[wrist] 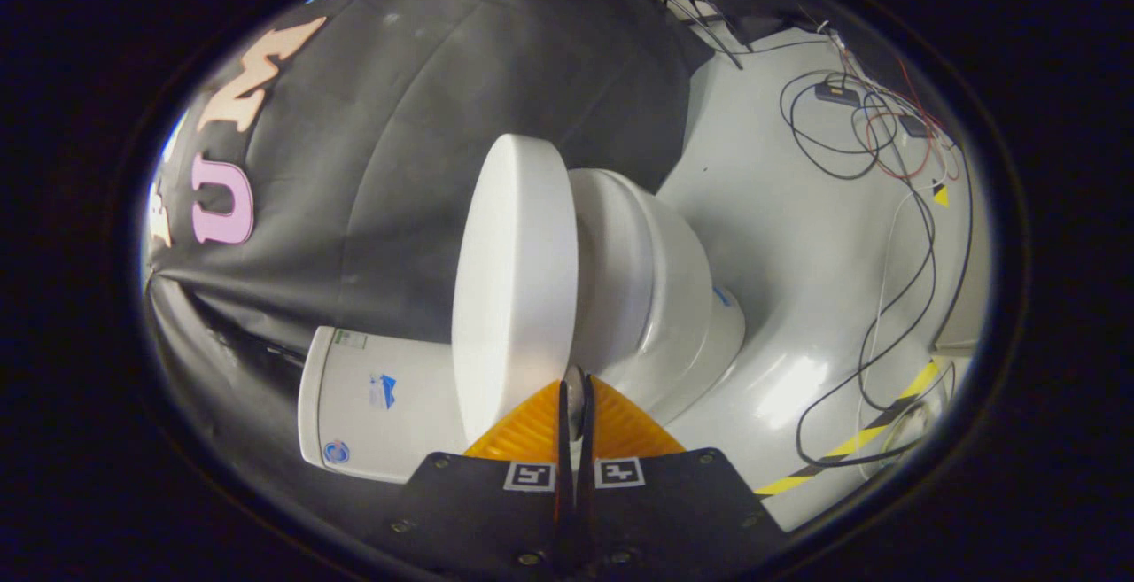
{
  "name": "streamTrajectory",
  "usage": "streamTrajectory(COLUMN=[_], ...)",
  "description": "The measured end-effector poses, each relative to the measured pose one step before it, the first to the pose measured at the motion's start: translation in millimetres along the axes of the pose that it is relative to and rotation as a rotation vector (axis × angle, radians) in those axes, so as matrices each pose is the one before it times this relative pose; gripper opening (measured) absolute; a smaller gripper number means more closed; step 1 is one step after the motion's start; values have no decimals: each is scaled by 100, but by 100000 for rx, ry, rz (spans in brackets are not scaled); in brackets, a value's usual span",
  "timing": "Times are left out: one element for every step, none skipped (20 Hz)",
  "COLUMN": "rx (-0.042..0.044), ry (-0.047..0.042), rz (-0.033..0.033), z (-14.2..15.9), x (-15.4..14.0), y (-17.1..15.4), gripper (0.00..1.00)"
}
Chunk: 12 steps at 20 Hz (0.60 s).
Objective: Open the toilet lid.
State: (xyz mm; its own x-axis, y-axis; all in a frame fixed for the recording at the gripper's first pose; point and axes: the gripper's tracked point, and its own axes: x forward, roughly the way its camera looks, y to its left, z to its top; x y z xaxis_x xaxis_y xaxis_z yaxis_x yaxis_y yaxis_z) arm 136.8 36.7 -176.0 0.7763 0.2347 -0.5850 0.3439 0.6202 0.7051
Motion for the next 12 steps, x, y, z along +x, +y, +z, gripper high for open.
streamTrajectory(rx=[-736,-1465,-2351,-2720,-2992,-3291,-3472,-3354,-2975,-2640,-2140,-1402], ry=[77,161,-238,-413,-537,-647,-579,-628,-840,-1000,-1127,-1489], rz=[308,416,221,32,-394,-605,-655,-638,-224,310,347,260], z=[-51,-55,83,33,32,-152,33,18,66,16,227,172], x=[-256,-355,-375,-299,-348,-308,-209,-172,-355,-558,-485,-258], y=[433,487,425,547,370,533,377,467,551,619,682,845], gripper=[2,2,2,2,2,2,2,2,2,2,2,2])
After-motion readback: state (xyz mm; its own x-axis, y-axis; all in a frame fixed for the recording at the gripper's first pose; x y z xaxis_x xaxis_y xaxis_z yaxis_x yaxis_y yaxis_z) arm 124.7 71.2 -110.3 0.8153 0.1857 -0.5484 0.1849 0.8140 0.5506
